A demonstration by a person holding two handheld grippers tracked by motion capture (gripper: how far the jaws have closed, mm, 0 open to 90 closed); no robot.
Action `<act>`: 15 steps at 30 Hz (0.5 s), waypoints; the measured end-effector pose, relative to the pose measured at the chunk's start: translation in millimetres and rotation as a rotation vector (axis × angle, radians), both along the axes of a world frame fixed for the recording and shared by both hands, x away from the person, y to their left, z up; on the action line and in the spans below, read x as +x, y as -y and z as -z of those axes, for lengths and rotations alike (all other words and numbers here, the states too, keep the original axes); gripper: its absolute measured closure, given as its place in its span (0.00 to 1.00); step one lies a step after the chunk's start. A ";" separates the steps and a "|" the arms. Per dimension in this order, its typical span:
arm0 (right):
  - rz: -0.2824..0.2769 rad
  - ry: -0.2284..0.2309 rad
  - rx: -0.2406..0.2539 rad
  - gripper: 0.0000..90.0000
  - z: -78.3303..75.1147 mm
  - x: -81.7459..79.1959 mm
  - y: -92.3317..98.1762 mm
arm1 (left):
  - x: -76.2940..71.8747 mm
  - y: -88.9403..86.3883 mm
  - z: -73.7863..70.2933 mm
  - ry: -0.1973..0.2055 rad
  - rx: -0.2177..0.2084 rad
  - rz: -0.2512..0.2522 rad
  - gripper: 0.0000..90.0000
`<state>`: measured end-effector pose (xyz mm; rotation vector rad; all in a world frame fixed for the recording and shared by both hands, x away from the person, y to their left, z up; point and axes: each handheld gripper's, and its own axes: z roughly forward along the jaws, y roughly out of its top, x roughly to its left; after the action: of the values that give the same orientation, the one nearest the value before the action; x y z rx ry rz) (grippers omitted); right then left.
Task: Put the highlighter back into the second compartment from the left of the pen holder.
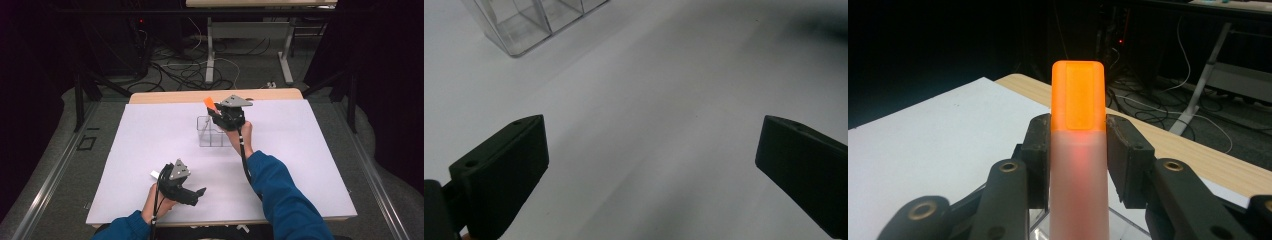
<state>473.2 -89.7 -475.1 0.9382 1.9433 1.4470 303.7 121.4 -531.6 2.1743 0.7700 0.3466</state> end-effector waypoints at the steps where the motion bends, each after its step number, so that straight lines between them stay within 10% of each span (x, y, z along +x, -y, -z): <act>1: 0.007 -0.001 0.001 0.72 0.7 0.0 -1.1 | -0.2 0.2 0.1 -0.002 -0.003 -0.002 0.01; 15: 0.023 -0.006 -0.003 0.71 10.8 1.8 -13.2 | 0.0 -0.3 0.0 0.001 0.001 0.000 0.01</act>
<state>475.0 -76.6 -485.9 0.9613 1.9325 1.4301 303.7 121.7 -531.5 2.1748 0.7693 0.3473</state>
